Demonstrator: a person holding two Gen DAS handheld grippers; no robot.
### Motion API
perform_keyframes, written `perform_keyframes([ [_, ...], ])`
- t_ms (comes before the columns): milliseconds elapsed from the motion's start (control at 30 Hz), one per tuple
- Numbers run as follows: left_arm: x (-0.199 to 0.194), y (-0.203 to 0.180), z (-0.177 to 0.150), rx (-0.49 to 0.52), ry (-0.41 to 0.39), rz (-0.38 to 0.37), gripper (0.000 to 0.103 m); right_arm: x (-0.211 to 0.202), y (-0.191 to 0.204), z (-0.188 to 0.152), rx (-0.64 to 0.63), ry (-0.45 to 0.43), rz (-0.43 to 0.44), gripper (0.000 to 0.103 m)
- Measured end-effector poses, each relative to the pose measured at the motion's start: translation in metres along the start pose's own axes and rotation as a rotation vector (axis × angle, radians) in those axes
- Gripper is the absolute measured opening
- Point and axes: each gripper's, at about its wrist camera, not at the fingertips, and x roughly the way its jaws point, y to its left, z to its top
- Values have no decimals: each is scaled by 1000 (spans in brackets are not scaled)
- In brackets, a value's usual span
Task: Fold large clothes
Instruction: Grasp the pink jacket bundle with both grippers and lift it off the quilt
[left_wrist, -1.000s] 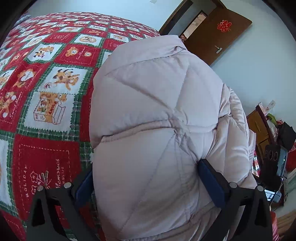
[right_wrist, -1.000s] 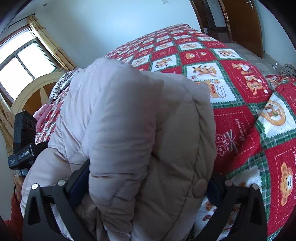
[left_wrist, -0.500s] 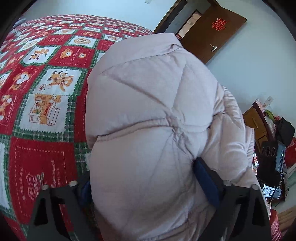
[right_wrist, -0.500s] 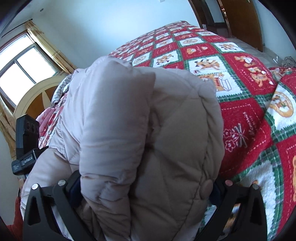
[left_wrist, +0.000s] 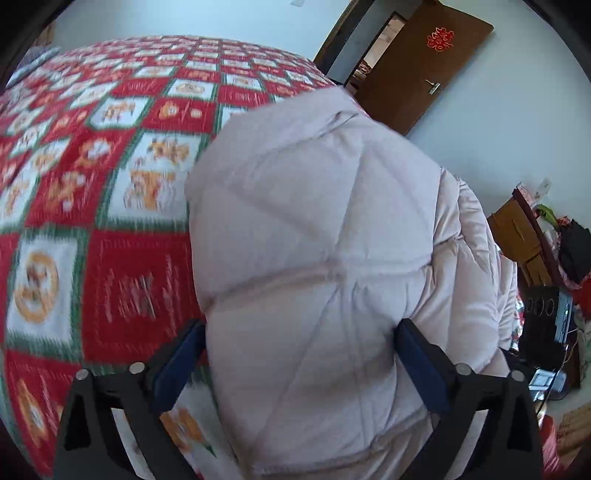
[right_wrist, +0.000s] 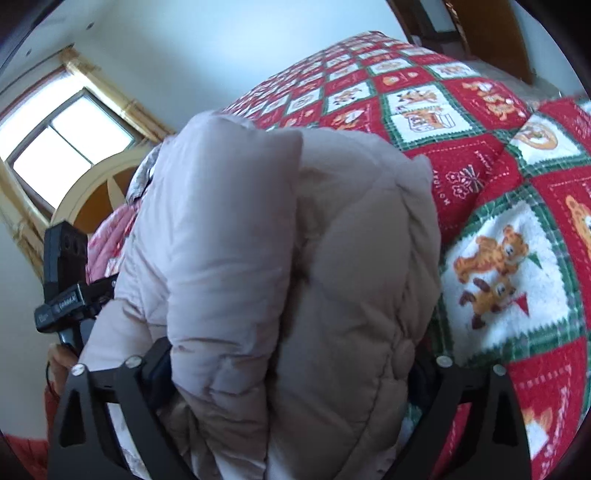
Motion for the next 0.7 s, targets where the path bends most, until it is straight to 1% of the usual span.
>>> perform_keyframes([
  [67, 3, -2, 8, 21, -21, 35, 102, 9, 3, 10, 3, 7, -5, 103],
  [100, 11, -3, 8, 16, -4, 22, 102, 14, 2, 15, -3, 21, 1, 103],
  [133, 21, -1, 5, -5, 31, -17, 102, 18, 0, 20, -6, 35, 15, 103],
  [200, 34, 11, 2, -69, 71, -86, 102, 23, -5, 25, -8, 52, 45, 103],
  [233, 35, 16, -2, -81, 59, -105, 102, 25, -4, 25, -13, 58, 47, 103],
  [300, 31, 14, -10, -60, 18, -108, 102, 29, 0, 25, -39, 57, 34, 103],
  [367, 24, 13, -22, -49, -24, -161, 102, 30, 10, 20, -64, 54, 26, 103],
  [400, 20, 14, -29, -59, -45, -199, 98, 31, 13, 18, -72, 57, 29, 103],
  [433, 15, 17, -35, -75, -69, -231, 89, 29, 17, 14, -72, 53, 35, 102],
  [467, 11, 20, -40, -87, -86, -247, 84, 27, 19, 12, -67, 42, 44, 94],
  [500, 2, 26, -49, -113, -110, -266, 78, 23, 22, 6, -58, 27, 60, 90],
  [533, -3, 29, -55, -129, -124, -278, 73, 19, 24, 2, -56, 15, 65, 82],
  [567, -8, 30, -61, -133, -131, -281, 72, 14, 27, -5, -62, 0, 60, 76],
  [600, -16, 29, -68, -126, -142, -276, 70, 10, 30, -10, -68, -11, 57, 74],
  [667, -25, 24, -74, -116, -159, -266, 68, 2, 34, -20, -69, -33, 59, 65],
  [700, -31, 23, -78, -114, -168, -261, 66, -2, 35, -25, -63, -46, 64, 62],
])
